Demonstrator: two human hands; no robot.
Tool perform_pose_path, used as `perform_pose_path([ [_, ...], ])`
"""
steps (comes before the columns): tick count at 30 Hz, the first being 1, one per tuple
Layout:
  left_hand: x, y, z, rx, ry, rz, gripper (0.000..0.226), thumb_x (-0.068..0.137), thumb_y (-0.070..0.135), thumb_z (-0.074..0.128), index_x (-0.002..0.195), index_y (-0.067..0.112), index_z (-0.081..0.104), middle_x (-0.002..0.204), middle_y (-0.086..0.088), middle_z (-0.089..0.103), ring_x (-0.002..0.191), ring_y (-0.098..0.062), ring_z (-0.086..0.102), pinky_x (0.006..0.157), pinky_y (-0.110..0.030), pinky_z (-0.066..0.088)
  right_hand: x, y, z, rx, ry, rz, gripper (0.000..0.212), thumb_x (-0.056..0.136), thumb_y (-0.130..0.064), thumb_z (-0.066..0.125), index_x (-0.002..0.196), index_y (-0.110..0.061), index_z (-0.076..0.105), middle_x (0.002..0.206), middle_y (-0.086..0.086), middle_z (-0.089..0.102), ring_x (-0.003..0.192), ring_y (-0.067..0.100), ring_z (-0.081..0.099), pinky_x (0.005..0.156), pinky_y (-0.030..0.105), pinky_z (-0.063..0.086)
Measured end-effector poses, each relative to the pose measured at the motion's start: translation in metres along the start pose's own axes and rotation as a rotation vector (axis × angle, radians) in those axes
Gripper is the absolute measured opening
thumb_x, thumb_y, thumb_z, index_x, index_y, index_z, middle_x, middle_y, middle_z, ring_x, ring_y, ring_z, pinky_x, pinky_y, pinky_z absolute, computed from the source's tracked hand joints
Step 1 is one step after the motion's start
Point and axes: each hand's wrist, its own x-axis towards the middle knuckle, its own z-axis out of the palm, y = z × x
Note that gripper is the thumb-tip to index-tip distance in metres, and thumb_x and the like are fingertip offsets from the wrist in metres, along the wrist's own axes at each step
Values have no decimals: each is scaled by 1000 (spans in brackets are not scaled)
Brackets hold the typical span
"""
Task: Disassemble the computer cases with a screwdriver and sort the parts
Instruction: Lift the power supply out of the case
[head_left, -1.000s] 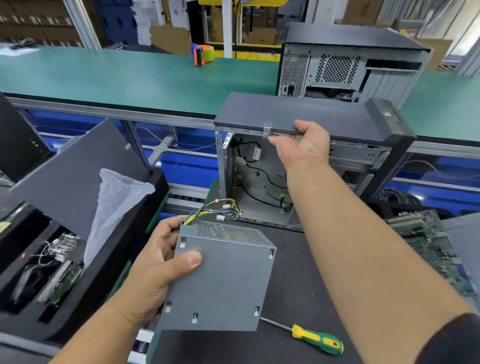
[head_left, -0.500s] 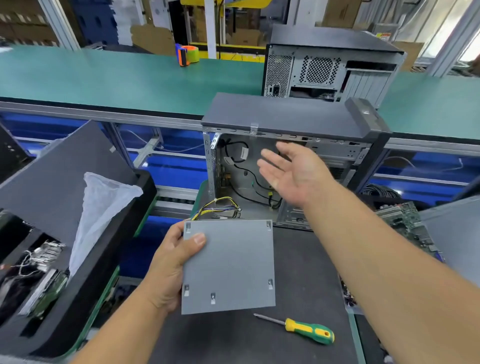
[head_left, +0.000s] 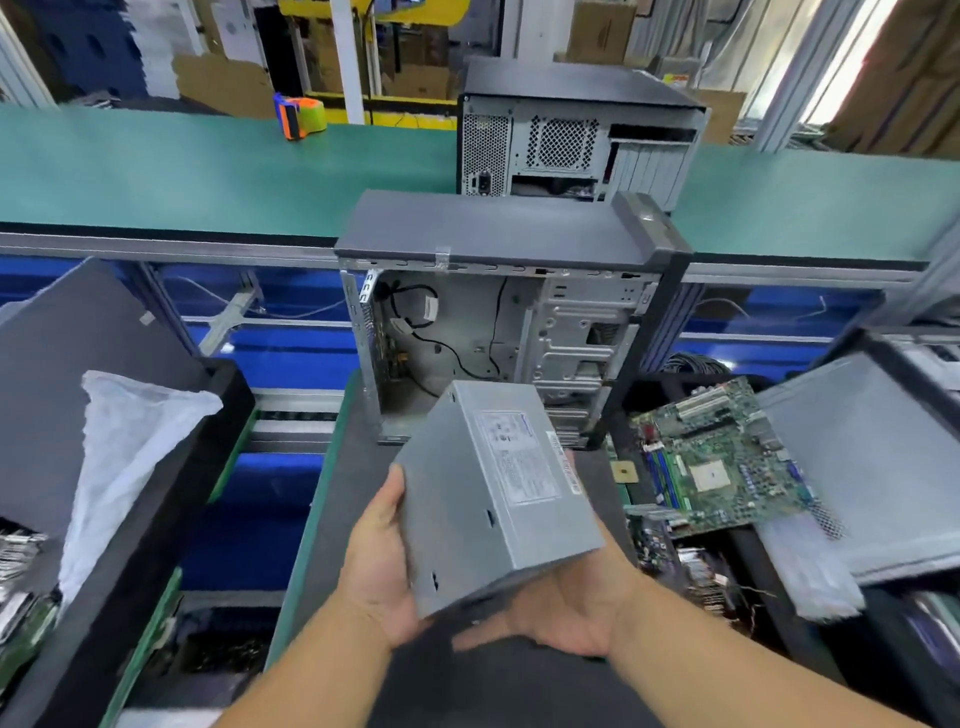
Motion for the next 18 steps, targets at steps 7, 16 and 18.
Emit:
perform_pose_path([
  [7, 16, -5, 16, 267, 101, -4, 57, 102, 59, 49, 125, 12, 73, 113, -16, 77, 96, -35, 77, 77, -43, 61, 1, 6, 0, -324, 454, -122, 104, 52, -90, 74, 140, -36, 58, 133, -1, 69, 121, 26, 67, 97, 55, 54],
  [16, 12, 3, -5, 464, -3, 83, 70, 67, 63, 86, 120, 19, 74, 113, -15, 77, 101, -34, 76, 77, -44, 63, 19, 35, -10, -594, 867, -512, 124, 36, -71, 96, 143, -56, 34, 137, -9, 53, 125, 13, 57, 107, 42, 50],
  [18, 9, 1, -6, 496, -4, 90, 78, 63, 57, 91, 126, 16, 69, 113, -17, 77, 102, -37, 75, 82, -48, 63, 20, 41, -11, -625, 878, -519, 121, 38, -72, 94, 141, -58, 34, 137, -10, 53, 127, 14, 55, 107, 43, 50],
])
